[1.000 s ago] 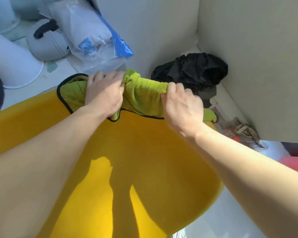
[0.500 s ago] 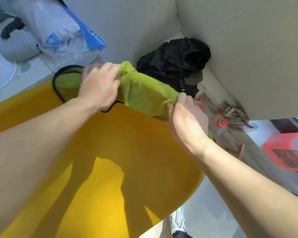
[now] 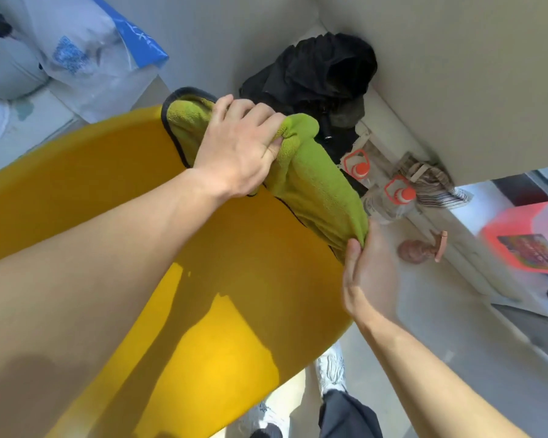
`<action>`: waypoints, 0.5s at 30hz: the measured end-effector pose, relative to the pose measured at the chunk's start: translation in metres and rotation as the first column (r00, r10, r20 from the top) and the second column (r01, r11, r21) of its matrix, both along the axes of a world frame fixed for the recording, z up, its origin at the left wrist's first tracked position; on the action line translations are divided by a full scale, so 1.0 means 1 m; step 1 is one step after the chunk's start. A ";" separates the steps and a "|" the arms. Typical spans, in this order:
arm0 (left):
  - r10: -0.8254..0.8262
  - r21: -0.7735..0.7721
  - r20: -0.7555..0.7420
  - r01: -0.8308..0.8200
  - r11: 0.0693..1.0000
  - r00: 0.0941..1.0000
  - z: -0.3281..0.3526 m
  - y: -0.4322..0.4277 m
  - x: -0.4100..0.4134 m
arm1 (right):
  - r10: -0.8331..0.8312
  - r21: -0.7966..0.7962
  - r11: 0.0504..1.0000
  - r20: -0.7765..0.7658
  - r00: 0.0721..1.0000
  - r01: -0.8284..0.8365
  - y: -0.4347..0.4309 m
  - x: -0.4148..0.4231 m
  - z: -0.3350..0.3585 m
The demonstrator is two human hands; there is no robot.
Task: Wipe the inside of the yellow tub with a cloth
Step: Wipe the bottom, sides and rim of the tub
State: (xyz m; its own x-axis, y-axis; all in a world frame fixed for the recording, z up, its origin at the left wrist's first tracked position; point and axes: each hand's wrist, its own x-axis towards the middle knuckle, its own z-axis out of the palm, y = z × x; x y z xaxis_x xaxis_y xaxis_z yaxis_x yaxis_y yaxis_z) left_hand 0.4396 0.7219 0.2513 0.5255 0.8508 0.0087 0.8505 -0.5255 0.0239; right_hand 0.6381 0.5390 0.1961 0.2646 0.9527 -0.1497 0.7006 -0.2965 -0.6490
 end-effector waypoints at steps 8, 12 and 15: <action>-0.113 0.033 -0.084 0.116 0.993 0.990 -0.004 -0.038 0.040 | 0.063 0.095 0.993 0.125 0.990 -0.075 0.070 -0.013 0.019; -0.174 0.047 -0.146 0.183 0.982 0.974 -0.012 -0.064 0.056 | 0.084 0.178 0.980 0.016 0.996 -0.085 0.040 0.001 0.000; -0.231 0.038 -0.158 0.240 0.970 0.960 -0.025 -0.094 0.069 | 0.029 0.201 0.979 -0.061 0.998 -0.017 0.001 0.012 -0.027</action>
